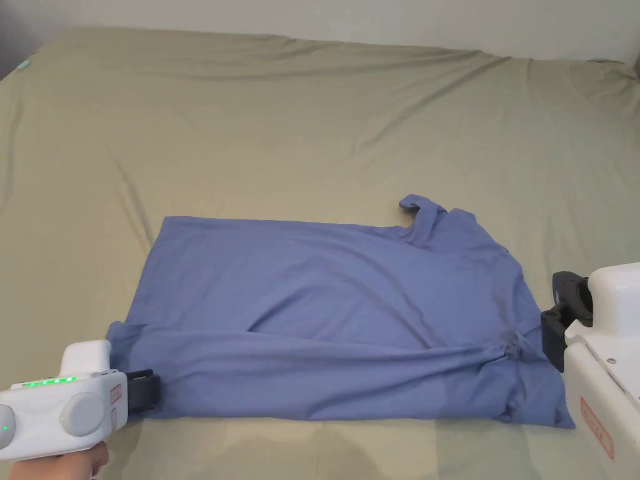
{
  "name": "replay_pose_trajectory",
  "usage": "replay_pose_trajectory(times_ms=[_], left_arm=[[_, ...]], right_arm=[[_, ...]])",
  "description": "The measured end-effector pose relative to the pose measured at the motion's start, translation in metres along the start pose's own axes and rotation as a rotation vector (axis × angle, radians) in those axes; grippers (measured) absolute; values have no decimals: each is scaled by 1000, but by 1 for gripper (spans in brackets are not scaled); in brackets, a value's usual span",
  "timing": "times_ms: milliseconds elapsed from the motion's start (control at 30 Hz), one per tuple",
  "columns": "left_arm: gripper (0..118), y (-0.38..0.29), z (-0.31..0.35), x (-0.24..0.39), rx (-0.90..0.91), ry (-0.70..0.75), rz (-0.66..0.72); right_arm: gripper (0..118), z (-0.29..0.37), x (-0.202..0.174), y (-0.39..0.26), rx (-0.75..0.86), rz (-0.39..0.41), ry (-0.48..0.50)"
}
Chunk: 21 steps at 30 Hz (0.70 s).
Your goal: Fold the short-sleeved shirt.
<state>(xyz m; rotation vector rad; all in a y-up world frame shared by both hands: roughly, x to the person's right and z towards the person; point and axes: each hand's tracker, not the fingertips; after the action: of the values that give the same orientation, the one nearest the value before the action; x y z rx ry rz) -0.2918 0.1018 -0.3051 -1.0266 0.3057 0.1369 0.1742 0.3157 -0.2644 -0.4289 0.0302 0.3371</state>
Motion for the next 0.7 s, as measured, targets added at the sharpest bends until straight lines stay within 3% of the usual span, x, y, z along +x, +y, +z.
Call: replay_pose_trajectory(times_ms=[33,100,133,167,200,233,267,300,333,367,400,600,700], left_arm=[[98,2,4,4,12,10,-2],[75,2,12,13,27,-1,-64],[52,2,17,19,39,-19,-105],[21,2,21,26,48,-5,-165],[5,3,24,31,65,-22,-209],[5,1,25,34,77,-30,-220],[5,2,28,37,91,36,-247],[5,3,34,36,125,32,-260],[5,4,40,34,147,31,-244],[5,6,50,36,169,29,-231],[5,8,58,35,194,22,-223],[5,16,93,41,286,39,-287],[5,16,96,47,298,47,-304]], right_arm=[[2,0,2,-1,-9,-2,-1],[2,-3,6,-2,-25,-9,-3],[2,-6,8,-3,-34,-15,-2],[2,-9,10,-4,-44,-23,-1],[2,-13,11,-5,-62,-30,-1],[3,-20,14,-7,-93,-39,-1],[13,-26,16,-11,-115,-50,-5],[37,-35,21,-17,-146,-60,-10],[82,-47,25,-24,-201,-68,4],[105,-62,28,-33,-292,-61,14],[110,-78,32,-45,-379,-75,34],[110,-165,44,-132,-693,-169,-1],[110,-189,43,-160,-789,-260,69]])
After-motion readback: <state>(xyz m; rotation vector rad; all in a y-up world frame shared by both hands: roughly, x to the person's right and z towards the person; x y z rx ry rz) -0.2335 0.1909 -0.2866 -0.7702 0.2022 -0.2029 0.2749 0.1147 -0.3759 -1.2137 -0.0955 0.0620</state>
